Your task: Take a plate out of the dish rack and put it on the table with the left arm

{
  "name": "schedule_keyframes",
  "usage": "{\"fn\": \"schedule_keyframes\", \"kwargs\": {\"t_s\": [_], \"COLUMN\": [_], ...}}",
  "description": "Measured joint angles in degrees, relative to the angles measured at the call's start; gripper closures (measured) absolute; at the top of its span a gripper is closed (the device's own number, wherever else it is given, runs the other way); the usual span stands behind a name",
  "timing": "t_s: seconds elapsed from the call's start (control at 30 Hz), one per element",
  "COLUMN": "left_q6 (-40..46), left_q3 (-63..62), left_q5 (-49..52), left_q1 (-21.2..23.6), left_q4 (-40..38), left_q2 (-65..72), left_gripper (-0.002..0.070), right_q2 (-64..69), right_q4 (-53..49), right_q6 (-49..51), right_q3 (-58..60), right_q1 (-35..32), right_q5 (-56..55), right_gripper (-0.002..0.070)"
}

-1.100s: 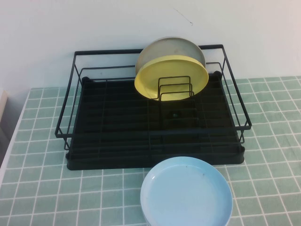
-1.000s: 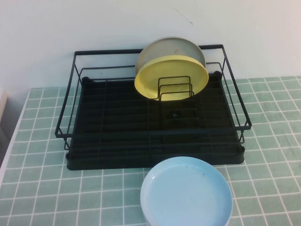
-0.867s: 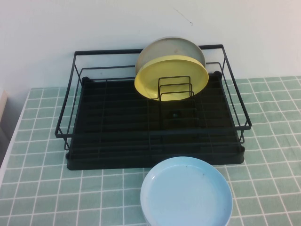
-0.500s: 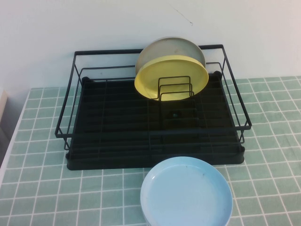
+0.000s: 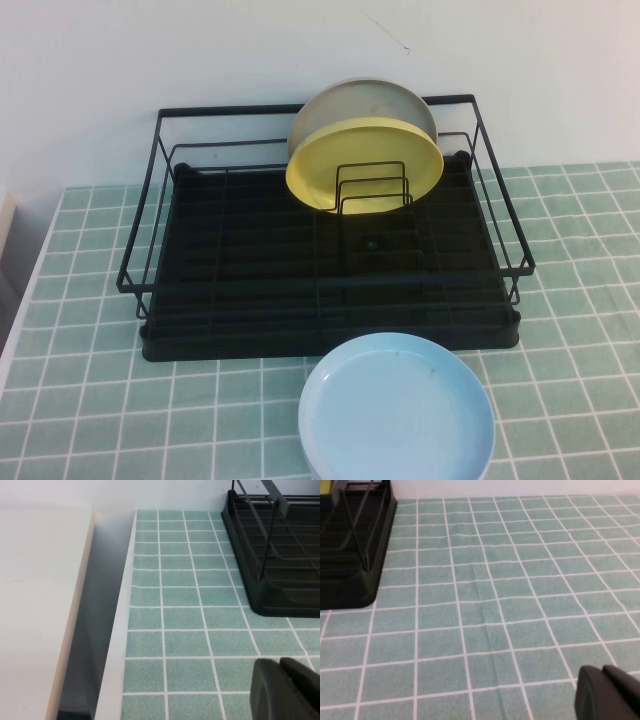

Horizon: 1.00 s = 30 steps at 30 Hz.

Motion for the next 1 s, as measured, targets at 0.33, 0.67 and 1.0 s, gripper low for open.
{"fn": "schedule_keyframes", "kwargs": {"t_s": [0.33, 0.67, 1.0], "left_q6": [0.00, 0.00, -6.77], "left_q3": [0.56, 0.56, 0.56], "left_q5": [-7.23, -32.01, -47.54], "left_q1": [0.00, 0.00, 0.00], "left_q4": [0.00, 0.23, -0.02], "left_q2": [0.00, 0.00, 0.00], "left_gripper": [0.0678, 0.0678, 0.0678], "right_q2": [0.00, 0.00, 0.00], "right_q4": [0.00, 0.00, 0.00], "right_q6": [0.00, 0.00, 0.00], "right_q3": [0.00, 0.00, 0.00], "right_q1": [0.00, 0.00, 0.00], "right_q5": [0.00, 0.00, 0.00], "right_gripper": [0.0678, 0.0678, 0.0678]}}
